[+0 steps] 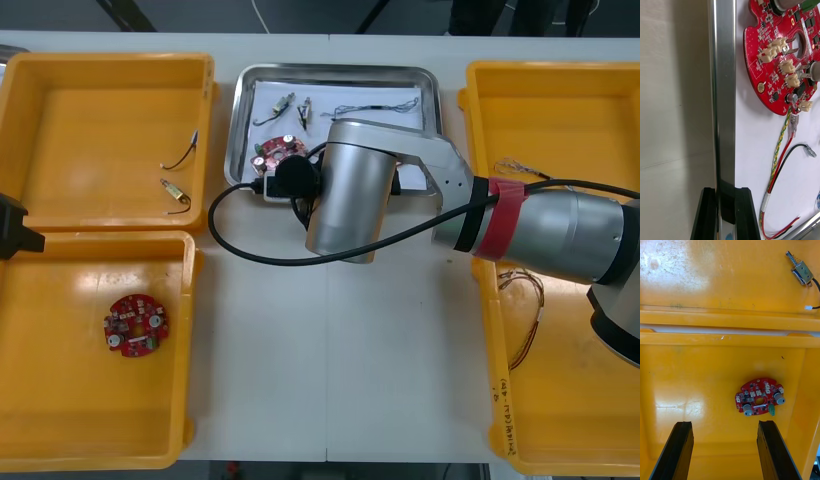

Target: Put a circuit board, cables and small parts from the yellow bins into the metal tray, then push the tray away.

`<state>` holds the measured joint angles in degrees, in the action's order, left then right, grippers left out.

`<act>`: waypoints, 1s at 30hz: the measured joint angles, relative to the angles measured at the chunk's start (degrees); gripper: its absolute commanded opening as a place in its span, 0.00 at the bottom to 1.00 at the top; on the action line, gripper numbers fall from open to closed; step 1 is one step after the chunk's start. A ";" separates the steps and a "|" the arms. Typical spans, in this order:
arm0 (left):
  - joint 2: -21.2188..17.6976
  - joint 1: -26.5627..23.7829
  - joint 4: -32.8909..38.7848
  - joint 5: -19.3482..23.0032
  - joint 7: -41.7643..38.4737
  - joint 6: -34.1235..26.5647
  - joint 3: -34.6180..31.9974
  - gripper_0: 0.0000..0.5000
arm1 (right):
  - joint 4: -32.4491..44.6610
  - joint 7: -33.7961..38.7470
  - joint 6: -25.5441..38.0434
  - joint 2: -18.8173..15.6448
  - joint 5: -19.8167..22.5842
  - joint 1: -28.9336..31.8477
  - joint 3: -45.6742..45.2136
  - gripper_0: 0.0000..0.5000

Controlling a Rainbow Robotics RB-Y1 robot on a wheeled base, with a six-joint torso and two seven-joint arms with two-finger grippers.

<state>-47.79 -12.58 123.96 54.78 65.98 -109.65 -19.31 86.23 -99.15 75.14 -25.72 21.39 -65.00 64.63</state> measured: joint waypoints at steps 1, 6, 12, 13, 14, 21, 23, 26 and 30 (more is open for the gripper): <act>0.00 0.00 0.00 0.00 0.00 0.00 0.00 1.00 | -0.51 0.00 -0.56 0.00 0.00 -0.09 0.00 0.00; 0.00 0.00 0.00 0.00 0.00 0.00 0.00 1.00 | -3.72 -0.01 -3.92 0.02 -0.01 -0.62 0.00 0.00; 0.00 0.00 0.00 0.00 0.00 0.00 0.00 1.00 | -7.47 -0.03 -8.14 0.24 -0.01 -1.20 0.00 0.00; 0.00 0.00 0.00 0.00 0.00 0.00 0.00 1.00 | -8.15 -0.05 -8.60 0.39 -0.02 -1.33 0.00 0.00; 0.00 0.00 0.00 0.00 0.00 0.00 0.00 1.00 | -8.70 -0.07 -8.97 0.54 -0.02 -1.44 0.00 0.00; 0.00 0.00 0.00 0.00 0.00 0.00 0.00 1.00 | -11.50 -0.77 -14.18 0.88 -0.02 -1.81 0.00 0.00; 0.00 0.00 0.00 0.00 0.00 0.00 0.00 1.00 | -12.02 -1.21 -15.38 0.88 -0.02 -1.82 0.00 0.00; 0.00 0.00 0.00 0.00 0.00 0.00 0.00 1.00 | -12.99 -1.26 -17.21 0.93 -0.02 -1.85 0.00 0.00; 0.00 0.00 0.00 0.00 0.00 0.00 0.00 1.00 | -13.59 -1.73 -18.64 1.00 -0.02 -1.88 0.00 0.00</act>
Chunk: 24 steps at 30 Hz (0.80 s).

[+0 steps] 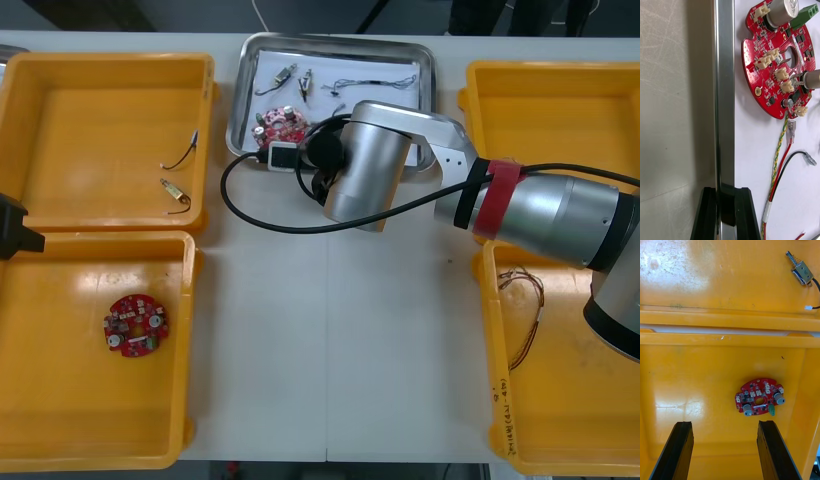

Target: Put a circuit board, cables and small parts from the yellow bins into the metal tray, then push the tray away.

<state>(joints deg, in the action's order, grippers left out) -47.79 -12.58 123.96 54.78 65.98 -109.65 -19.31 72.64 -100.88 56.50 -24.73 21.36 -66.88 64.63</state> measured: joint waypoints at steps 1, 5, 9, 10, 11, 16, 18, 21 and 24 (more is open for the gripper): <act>0.00 0.00 0.00 0.00 0.00 0.00 0.00 1.00 | -0.14 -0.58 -0.26 0.01 0.00 -0.02 0.00 0.00; 0.00 0.00 0.00 0.00 0.00 0.00 0.00 1.00 | -1.06 -3.14 -1.18 0.06 0.00 -0.29 0.08 0.00; 0.00 0.00 0.00 0.00 0.00 0.00 0.00 1.00 | -2.61 -3.14 -4.03 0.09 0.00 -0.99 0.99 0.00; 0.00 0.00 0.00 0.00 0.00 0.00 0.00 1.00 | -3.06 -3.14 -4.73 0.10 0.00 -1.17 1.22 0.00; 0.00 0.00 0.00 0.00 0.00 0.00 0.00 1.00 | -3.33 -3.14 -5.13 0.10 0.00 -1.31 1.37 0.00; 0.00 0.00 0.00 0.00 0.00 0.00 0.00 1.00 | -3.64 -3.14 -5.50 0.14 0.00 -1.51 1.47 0.60; 0.00 0.00 0.00 0.00 0.00 0.00 0.00 1.00 | -3.63 -3.14 -5.52 0.16 0.01 -1.59 1.47 0.85; 0.00 0.00 0.00 0.00 0.00 0.00 0.00 1.00 | -3.40 -3.14 -4.74 0.18 0.84 -1.88 1.47 1.00; 0.00 0.00 0.00 0.00 0.00 0.00 0.00 1.00 | -2.12 -3.14 -0.78 0.18 2.63 -2.28 1.42 1.00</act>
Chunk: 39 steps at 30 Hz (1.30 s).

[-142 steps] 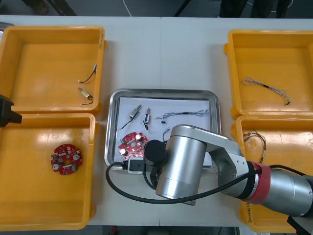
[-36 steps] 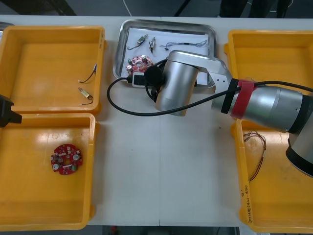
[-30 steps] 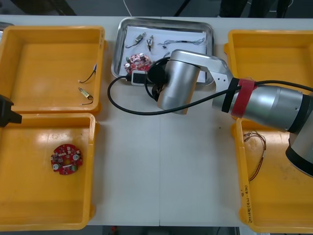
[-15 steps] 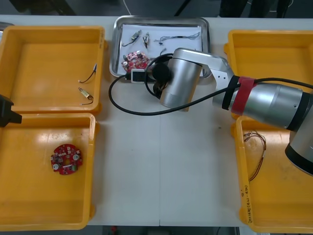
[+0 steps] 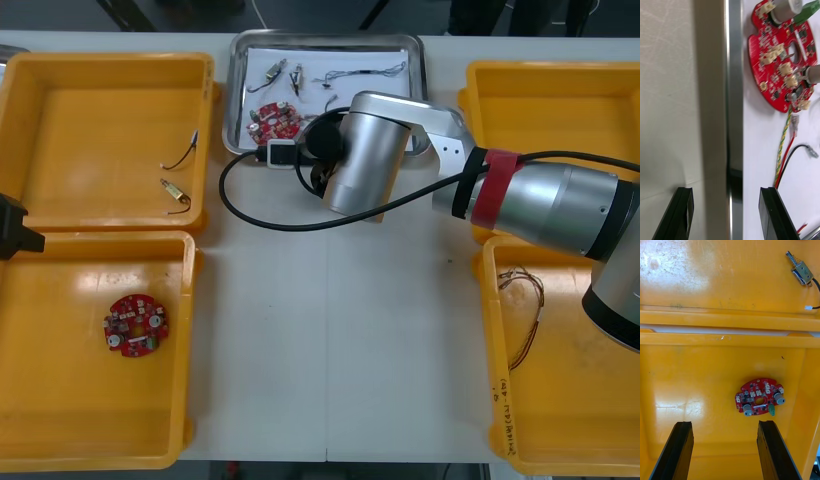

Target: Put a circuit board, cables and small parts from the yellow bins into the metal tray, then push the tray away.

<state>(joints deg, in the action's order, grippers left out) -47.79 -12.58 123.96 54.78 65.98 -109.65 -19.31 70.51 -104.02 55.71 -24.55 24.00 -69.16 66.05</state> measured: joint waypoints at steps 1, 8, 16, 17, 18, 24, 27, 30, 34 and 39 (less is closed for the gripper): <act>0.00 0.00 0.00 0.00 0.00 0.00 0.00 1.00 | 0.62 0.00 1.26 0.00 0.49 -0.09 -0.08 1.00; 0.00 0.01 0.00 0.00 0.00 0.00 0.00 1.00 | 8.56 0.00 13.70 0.01 3.98 0.73 -4.50 1.00; -0.01 0.02 0.00 0.00 0.00 0.00 -0.01 1.00 | 23.52 0.01 29.73 0.04 5.11 7.64 -16.03 1.00; -0.01 0.02 0.00 0.00 0.00 0.00 -0.01 1.00 | 25.32 0.01 31.95 0.04 5.38 8.56 -17.34 1.00; -0.01 0.02 0.00 0.00 0.00 0.00 -0.01 1.00 | 27.09 0.02 33.83 0.04 5.45 9.50 -18.62 1.00; -0.01 0.02 0.00 0.00 0.00 0.00 -0.01 1.00 | 39.88 0.26 47.10 0.04 5.51 16.73 -27.18 1.00; -0.02 0.03 0.00 0.00 0.00 0.00 -0.02 1.00 | 47.15 0.93 52.50 -0.02 5.52 20.95 -31.77 1.00; -0.02 0.05 0.03 0.00 0.00 0.00 -0.02 1.00 | 53.91 1.41 53.87 -0.49 5.52 24.70 -35.81 1.00; -0.02 0.08 0.03 0.00 0.00 0.00 -0.03 1.00 | 61.62 3.17 54.00 -1.61 6.65 29.00 -40.49 1.00; -0.02 0.15 0.03 0.00 0.00 0.00 -0.04 1.00 | 68.31 14.99 54.10 -3.48 12.43 34.00 -47.15 1.00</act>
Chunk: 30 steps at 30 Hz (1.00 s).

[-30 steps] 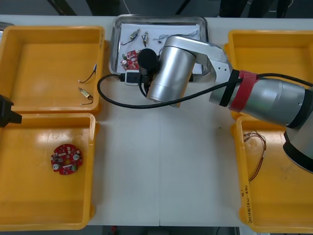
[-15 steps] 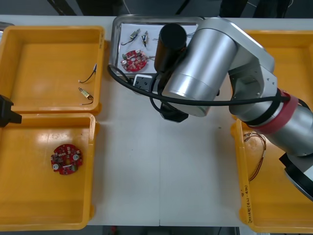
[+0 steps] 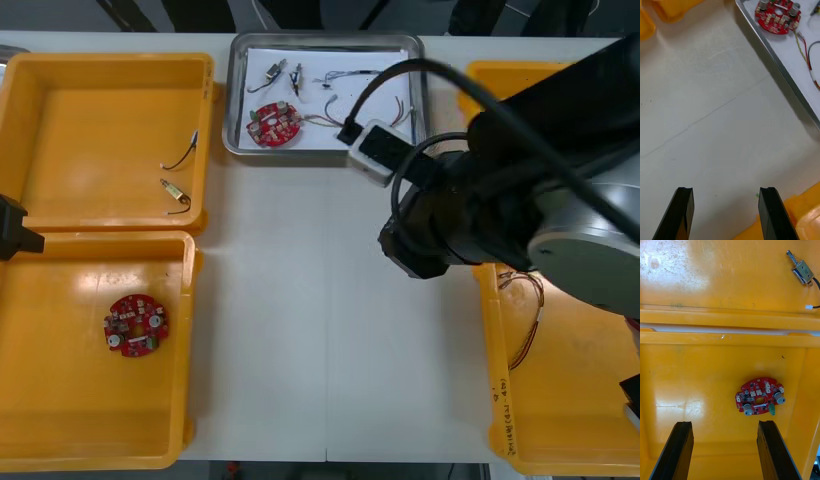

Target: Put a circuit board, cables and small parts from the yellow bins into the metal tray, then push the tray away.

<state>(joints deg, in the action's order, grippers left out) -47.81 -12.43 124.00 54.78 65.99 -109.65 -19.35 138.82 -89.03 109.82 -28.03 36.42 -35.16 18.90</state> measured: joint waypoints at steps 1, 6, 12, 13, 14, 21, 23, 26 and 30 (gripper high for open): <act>0.00 0.01 0.00 0.00 0.00 0.00 0.00 1.00 | 0.98 0.99 0.00 -0.51 1.19 1.11 -1.42 1.00; 0.00 0.05 0.00 0.00 0.00 0.00 0.00 1.00 | 4.57 4.75 0.00 -3.61 6.60 6.98 -8.84 1.00; 0.00 0.07 0.00 0.00 0.00 0.00 -0.01 1.00 | 6.14 13.38 0.01 -6.27 11.98 12.75 -18.33 1.00; 0.00 0.07 0.00 0.00 0.00 0.00 -0.01 1.00 | 6.18 13.38 0.01 -6.35 12.57 13.29 -20.11 1.00; 0.00 0.08 0.00 0.00 0.00 0.00 -0.01 1.00 | 6.19 13.38 0.01 -6.36 13.13 13.67 -21.76 1.00; 0.00 0.09 0.00 0.00 0.00 0.00 -0.01 1.00 | 6.25 13.38 0.02 -7.12 15.45 17.65 -32.62 1.00; 0.00 0.09 0.00 0.00 0.00 0.00 -0.01 1.00 | 6.26 13.38 0.02 -7.76 15.55 19.66 -35.19 1.00; 0.00 0.09 0.00 0.00 0.00 0.00 -0.01 1.00 | 6.24 13.38 0.02 -8.87 15.56 22.77 -38.48 1.00; 0.00 0.11 0.01 0.00 0.00 0.00 -0.02 1.00 | 5.68 13.38 0.02 -10.16 15.52 26.32 -41.64 1.00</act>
<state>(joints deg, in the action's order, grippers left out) -47.82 -12.32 124.00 54.78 65.99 -109.65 -19.37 144.50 -75.65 109.84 -38.19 51.94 -8.84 -22.73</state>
